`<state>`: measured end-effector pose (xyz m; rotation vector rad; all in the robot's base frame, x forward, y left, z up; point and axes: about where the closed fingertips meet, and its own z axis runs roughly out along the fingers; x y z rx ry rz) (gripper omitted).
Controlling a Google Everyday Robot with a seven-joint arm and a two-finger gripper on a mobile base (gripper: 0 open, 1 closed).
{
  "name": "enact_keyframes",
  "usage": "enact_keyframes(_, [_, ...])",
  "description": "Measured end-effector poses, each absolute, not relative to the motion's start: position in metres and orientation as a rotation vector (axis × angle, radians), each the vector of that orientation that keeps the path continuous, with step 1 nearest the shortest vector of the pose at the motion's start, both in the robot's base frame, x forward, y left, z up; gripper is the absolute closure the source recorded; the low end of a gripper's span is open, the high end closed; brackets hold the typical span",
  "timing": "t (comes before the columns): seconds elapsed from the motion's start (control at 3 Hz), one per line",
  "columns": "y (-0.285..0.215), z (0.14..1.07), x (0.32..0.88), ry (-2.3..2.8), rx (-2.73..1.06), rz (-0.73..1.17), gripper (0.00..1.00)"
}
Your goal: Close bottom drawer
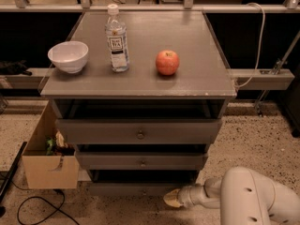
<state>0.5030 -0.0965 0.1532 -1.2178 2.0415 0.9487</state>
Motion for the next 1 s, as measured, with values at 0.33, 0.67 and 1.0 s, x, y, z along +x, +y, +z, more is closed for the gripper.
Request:
enact_keyframes(0.33, [-0.0964, 0.1532, 0.5030, 2.041, -1.218, 0.949, 0.50])
enact_keyframes(0.67, [-0.0964, 0.1532, 0.5030, 2.041, -1.218, 0.949, 0.19])
enact_keyframes(1.0, [-0.0962, 0.1532, 0.5029, 2.041, -1.218, 0.949, 0.00])
